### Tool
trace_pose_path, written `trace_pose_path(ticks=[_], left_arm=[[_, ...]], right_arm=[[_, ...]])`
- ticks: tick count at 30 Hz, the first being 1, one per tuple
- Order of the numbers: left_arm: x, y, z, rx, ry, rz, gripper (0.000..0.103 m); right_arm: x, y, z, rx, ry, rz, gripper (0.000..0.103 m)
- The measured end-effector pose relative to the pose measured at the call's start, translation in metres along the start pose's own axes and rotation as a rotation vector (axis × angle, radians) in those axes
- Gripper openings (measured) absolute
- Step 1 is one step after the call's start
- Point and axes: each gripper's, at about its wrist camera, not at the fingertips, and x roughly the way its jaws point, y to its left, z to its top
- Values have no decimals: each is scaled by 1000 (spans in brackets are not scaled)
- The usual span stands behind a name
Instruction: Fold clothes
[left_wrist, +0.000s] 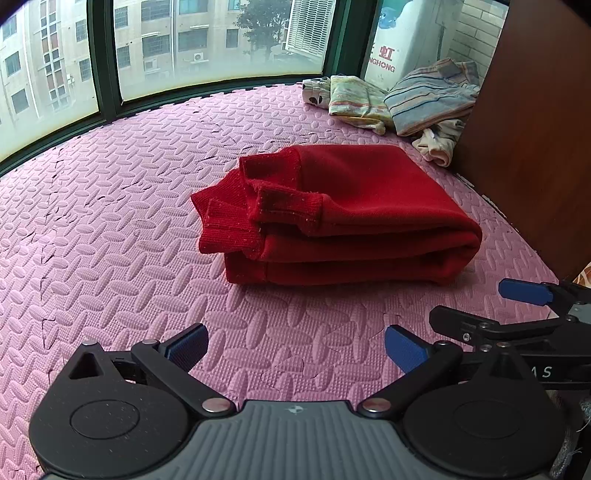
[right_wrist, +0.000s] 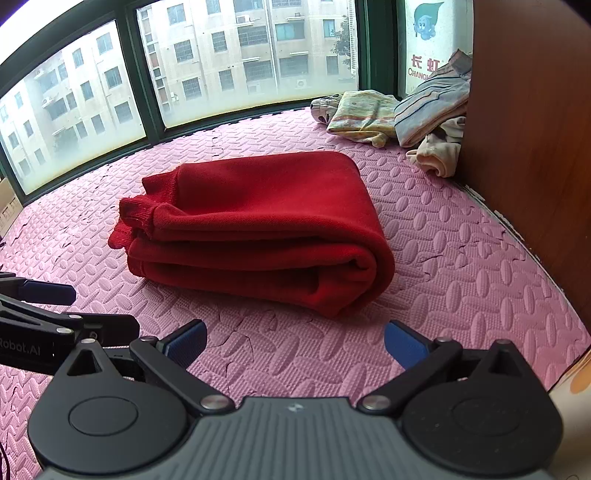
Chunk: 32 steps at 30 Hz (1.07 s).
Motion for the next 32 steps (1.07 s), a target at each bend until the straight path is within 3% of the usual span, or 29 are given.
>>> trace_pose_path(ticks=[32], left_arm=[[-11, 3, -15, -22, -12, 2, 103]], right_arm=[[-9, 11, -11, -7, 4, -1, 103]])
